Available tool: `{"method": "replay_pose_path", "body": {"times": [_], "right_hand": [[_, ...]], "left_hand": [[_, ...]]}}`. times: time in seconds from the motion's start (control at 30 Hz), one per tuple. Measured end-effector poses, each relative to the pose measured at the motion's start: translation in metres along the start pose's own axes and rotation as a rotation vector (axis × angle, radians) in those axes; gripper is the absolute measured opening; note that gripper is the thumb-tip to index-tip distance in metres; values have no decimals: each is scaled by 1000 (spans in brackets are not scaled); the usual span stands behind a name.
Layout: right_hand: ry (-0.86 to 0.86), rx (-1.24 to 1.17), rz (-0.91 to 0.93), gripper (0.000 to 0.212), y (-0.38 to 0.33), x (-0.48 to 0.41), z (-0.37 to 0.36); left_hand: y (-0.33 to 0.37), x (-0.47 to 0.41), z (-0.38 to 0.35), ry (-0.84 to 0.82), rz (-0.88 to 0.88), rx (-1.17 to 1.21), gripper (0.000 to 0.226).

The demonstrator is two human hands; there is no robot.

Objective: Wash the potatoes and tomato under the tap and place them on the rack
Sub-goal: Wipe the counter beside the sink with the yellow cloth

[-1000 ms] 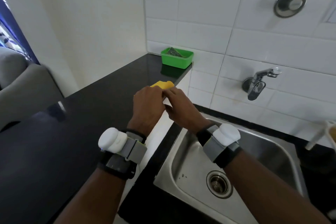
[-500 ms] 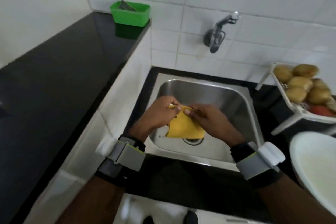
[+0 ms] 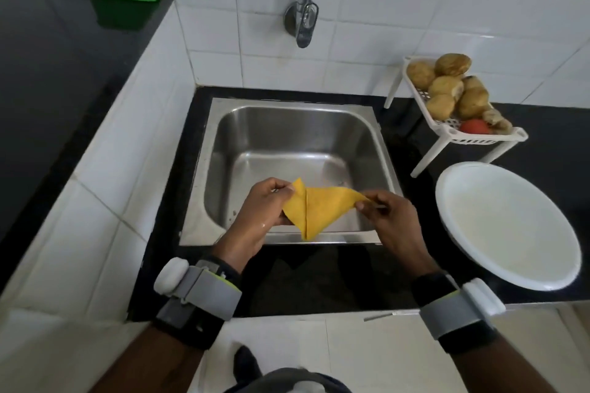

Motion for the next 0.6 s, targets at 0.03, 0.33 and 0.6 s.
{"method": "replay_pose_path", "body": {"times": [0.03, 0.33, 0.6], "right_hand": [[-18, -1, 4, 15, 5, 2, 5], [-193, 465, 43, 43, 57, 20, 41], [-116, 487, 206, 32, 21, 46, 11]], "left_hand": [[-6, 1, -1, 5, 20, -6, 11], [-64, 65, -65, -495, 332, -283, 16], [-29, 44, -75, -201, -225, -654, 10]]}}
Point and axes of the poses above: each hand's wrist, its own x-axis away from the middle knuckle, its own z-axis out of the back of the hand, y = z × x, the point moved 9 cm from there along -x, towards the middle knuckle, and after that the axes turned 8 degrees about -z, right-handed, at the moved point
